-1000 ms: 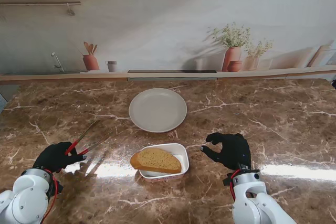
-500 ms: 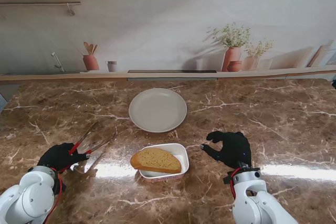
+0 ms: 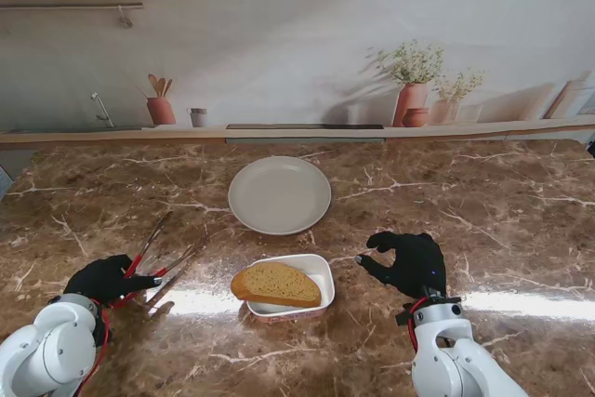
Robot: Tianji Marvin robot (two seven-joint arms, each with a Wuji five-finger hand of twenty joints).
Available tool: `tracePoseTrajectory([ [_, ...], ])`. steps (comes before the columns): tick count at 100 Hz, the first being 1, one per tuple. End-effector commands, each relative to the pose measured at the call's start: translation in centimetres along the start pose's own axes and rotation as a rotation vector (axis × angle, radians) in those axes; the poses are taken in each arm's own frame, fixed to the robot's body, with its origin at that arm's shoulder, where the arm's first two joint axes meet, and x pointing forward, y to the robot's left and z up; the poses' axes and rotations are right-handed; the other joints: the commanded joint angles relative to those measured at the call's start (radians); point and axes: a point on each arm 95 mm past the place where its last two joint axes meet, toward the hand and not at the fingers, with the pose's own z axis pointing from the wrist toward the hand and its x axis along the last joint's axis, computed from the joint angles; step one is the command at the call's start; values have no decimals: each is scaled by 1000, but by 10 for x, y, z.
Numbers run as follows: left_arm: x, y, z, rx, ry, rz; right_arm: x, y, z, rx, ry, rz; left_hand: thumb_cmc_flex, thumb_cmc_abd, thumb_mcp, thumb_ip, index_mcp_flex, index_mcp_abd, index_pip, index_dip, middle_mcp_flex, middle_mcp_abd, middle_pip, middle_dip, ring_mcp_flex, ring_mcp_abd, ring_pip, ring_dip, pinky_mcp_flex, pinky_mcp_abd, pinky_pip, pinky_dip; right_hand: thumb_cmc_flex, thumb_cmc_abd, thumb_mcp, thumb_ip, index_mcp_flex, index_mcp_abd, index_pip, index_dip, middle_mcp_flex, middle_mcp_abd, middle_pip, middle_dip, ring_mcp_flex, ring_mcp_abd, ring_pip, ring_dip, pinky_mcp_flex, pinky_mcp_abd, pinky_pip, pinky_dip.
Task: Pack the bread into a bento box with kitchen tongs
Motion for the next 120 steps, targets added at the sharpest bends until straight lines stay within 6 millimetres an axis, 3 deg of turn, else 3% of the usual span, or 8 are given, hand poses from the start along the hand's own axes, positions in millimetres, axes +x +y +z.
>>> tracePoseTrajectory([
  [1,-1,1,-2,-13,-1,5,-2,-4,-3,18,-11,5,14,23,-48,22,-52,-15,-40,-23,-71,5,-51,-30,-33,13,-38,-21,-24,14,-22,-3,35,15,-19,33,23,-20,15,10,7,-9,17,15,25,-9,10,8,-7,6,-7,9],
  [27,-4,-3,-4,-15,9,28,-3,-4,-3,10,-11,6,-22,23,-55,20,-142,-37,-140,-38,-280,57,-216,-173,-132,2,-141,-73,-90,28,-119,-27,35,16,-19,33,21,-19,14,10,8,-9,17,15,24,-9,10,8,-7,4,-8,8],
  [38,-4,-7,-8,30,23,27,-4,-4,-3,6,-11,4,-37,34,-56,21,-178,-52,-238,-83,-420,88,-315,-266,-250,13,-293,-174,-154,34,-227,-77,35,15,-19,33,18,-18,12,9,4,-9,15,14,25,-9,9,8,-6,5,-8,8],
  [51,2,-16,-17,109,83,29,-6,0,-2,0,-1,-4,-53,64,-54,29,-185,-119,-348,-143,-559,68,-384,-336,-413,-39,-390,-239,-204,-19,-315,-144,33,13,-19,33,11,-17,8,8,-4,-9,9,11,27,-8,9,8,-5,4,-9,7],
  [62,14,-22,-26,184,163,22,-5,6,-1,-13,14,-7,-61,80,-52,37,-153,-150,-380,-147,-600,33,-411,-350,-518,-91,-479,-289,-273,-97,-476,-300,30,12,-18,33,4,-17,3,6,-16,-9,0,7,24,-9,6,6,-4,4,-10,6],
  [73,31,-25,-34,228,254,-1,-5,12,2,-19,36,-16,-66,91,-49,44,-112,-149,-393,-157,-611,16,-442,-396,-611,-166,-583,-425,-345,-221,-618,-501,23,13,-15,34,-21,-12,-14,1,-46,-9,-31,-13,23,-9,-5,0,-1,0,-21,-2],
  [78,39,-25,-38,230,294,-16,-5,14,3,-22,44,-17,-67,96,-48,47,-101,-146,-401,-167,-626,17,-455,-417,-639,-191,-604,-463,-358,-268,-614,-540,21,14,-15,34,-33,-8,-20,0,-59,-9,-39,-18,19,-11,-9,-2,-1,-1,-24,-4],
  [120,103,-4,-44,246,608,-227,-2,19,8,3,78,23,-70,124,-30,71,-78,-156,-410,-189,-686,0,-482,-436,-715,-240,-630,-516,-338,-338,-595,-558,-63,13,25,36,-161,19,-115,-24,-198,-2,-145,-120,-23,-13,-112,-60,-14,-9,-79,-45],
])
